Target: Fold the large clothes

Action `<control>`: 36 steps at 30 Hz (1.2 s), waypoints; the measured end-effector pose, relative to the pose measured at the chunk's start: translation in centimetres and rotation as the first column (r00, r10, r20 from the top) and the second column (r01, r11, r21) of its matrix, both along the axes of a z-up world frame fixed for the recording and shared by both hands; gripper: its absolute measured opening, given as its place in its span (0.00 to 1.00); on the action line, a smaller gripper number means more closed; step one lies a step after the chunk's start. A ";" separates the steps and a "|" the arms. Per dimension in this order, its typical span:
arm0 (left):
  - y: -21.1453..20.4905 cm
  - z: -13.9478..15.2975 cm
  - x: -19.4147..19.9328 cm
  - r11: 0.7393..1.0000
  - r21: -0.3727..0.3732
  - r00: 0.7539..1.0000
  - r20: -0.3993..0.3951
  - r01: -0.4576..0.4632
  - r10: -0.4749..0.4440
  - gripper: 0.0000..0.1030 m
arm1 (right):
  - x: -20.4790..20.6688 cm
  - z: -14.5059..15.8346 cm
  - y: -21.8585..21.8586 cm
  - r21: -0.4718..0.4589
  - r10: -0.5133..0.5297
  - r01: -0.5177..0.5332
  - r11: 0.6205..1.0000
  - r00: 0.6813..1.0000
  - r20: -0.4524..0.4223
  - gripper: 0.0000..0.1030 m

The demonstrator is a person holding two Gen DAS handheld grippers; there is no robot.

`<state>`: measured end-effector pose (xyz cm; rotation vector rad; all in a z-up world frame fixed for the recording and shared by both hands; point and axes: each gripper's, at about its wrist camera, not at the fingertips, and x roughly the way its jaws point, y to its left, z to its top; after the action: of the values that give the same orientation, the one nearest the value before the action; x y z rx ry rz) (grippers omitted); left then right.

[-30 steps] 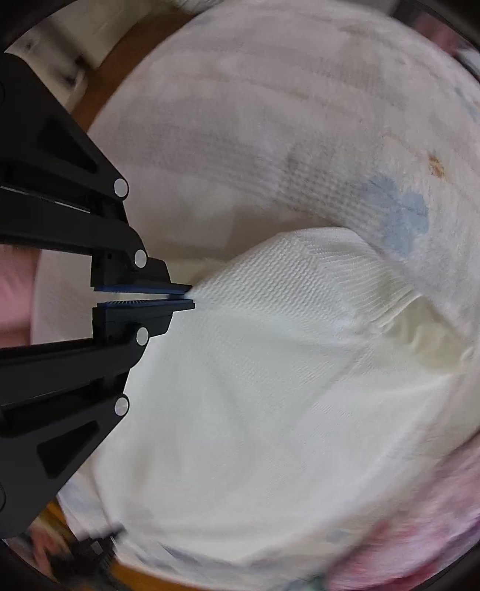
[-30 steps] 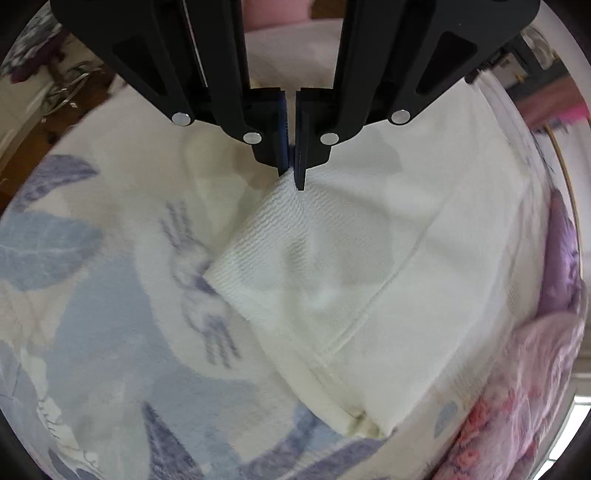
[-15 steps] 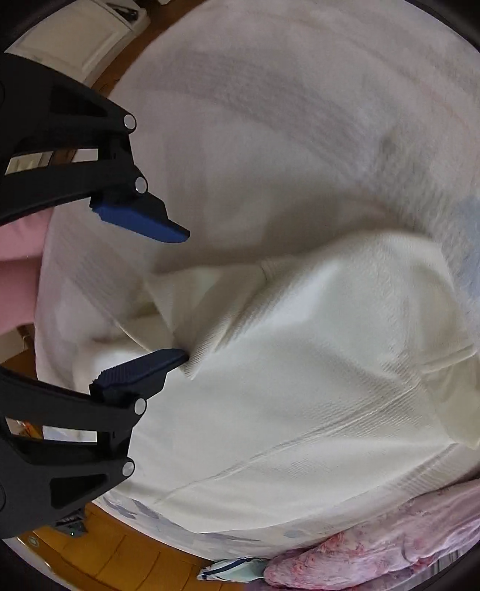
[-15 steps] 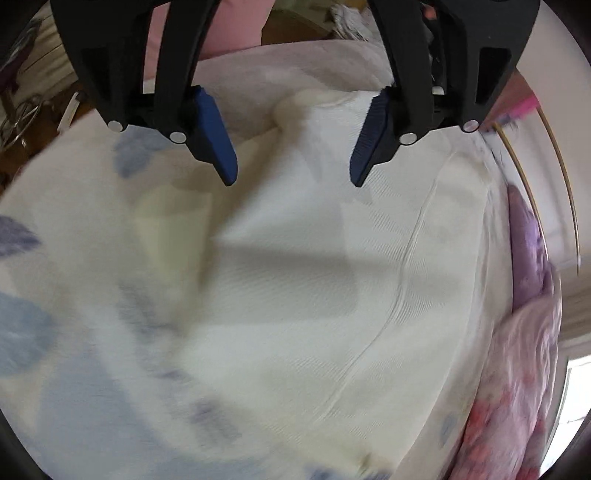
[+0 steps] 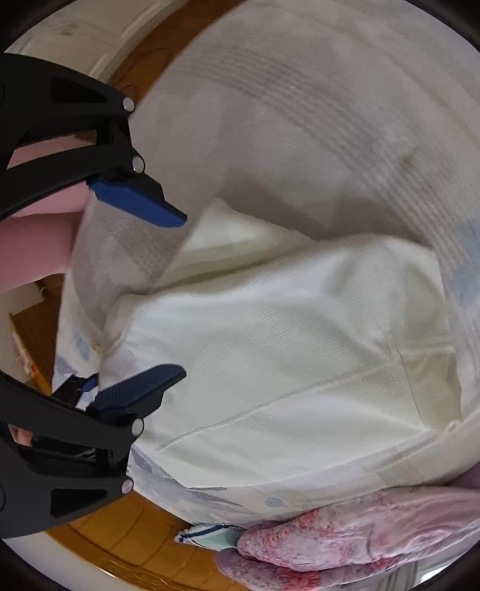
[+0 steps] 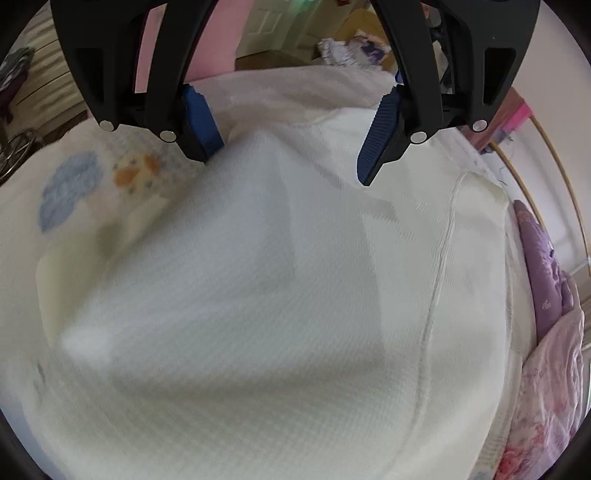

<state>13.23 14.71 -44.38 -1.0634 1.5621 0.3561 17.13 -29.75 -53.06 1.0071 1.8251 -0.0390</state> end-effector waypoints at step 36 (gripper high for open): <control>2.2 -2.4 0.1 0.960 0.116 0.959 -0.158 0.256 -0.237 0.81 | -4.2 5.6 -12.6 -0.215 0.045 -0.042 0.976 0.999 0.011 0.73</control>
<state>13.34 16.90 -46.73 -0.7402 1.7508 0.3666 12.91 -42.37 -47.48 0.8132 1.7844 -0.1966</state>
